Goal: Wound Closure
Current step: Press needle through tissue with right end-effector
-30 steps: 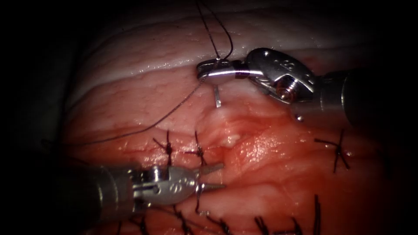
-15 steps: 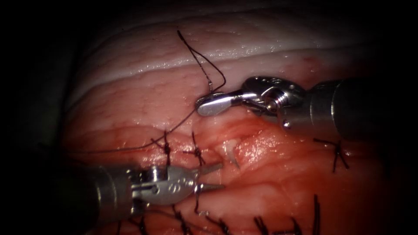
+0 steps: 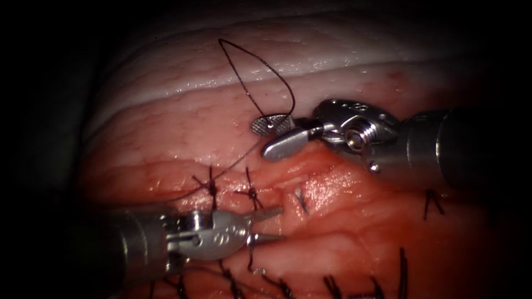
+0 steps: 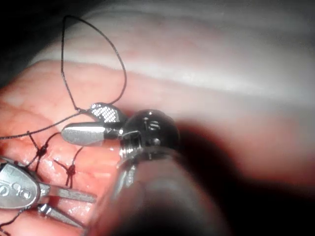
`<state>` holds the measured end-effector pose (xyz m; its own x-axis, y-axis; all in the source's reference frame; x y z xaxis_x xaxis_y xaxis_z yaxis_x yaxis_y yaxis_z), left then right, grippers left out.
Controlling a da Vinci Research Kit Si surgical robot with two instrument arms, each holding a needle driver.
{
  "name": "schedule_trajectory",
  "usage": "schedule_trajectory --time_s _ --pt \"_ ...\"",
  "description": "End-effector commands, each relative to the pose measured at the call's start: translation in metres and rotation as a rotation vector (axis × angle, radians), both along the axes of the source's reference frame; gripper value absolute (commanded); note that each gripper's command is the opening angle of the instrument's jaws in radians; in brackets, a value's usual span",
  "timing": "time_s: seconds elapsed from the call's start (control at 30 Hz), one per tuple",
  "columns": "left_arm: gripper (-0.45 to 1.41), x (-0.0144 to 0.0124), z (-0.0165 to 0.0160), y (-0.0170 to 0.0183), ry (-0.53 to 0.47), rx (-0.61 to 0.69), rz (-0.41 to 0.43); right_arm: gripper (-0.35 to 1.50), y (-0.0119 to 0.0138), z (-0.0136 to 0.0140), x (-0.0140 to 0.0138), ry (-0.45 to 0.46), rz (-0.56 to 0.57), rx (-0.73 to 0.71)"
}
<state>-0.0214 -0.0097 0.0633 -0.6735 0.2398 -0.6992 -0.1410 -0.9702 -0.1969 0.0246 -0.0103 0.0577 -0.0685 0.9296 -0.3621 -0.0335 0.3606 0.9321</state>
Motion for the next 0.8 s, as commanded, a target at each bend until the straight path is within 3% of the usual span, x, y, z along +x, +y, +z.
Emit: schedule_trajectory --time_s 0.03,0.47,0.63,0.7,0.77,0.8 --pt "0.22 -0.0005 0.0006 -0.0001 -0.001 0.000 0.001 1.26 0.0009 0.0010 0.0007 -0.024 0.018 -0.066" --pt "0.22 -0.0005 0.0004 -0.0002 -0.001 0.000 0.001 1.24 0.0029 0.0012 0.0009 -0.127 0.087 -0.238" --pt "0.22 -0.0005 0.0004 -0.0002 -0.001 0.000 0.001 1.11 0.0036 0.0012 0.0015 -0.142 0.097 -0.268" --pt "0.22 -0.0005 0.0004 -0.0002 -0.001 0.000 0.001 0.89 0.0036 0.0012 0.0017 -0.144 0.098 -0.273" --pt "0.22 -0.0004 0.0003 -0.0002 -0.002 0.001 0.002 -0.03 0.0034 0.0012 0.0018 -0.151 0.089 -0.274" --pt "0.22 -0.0004 0.0002 -0.0001 -0.002 0.002 0.002 -0.35 0.0033 0.0012 0.0018 -0.167 0.078 -0.274"
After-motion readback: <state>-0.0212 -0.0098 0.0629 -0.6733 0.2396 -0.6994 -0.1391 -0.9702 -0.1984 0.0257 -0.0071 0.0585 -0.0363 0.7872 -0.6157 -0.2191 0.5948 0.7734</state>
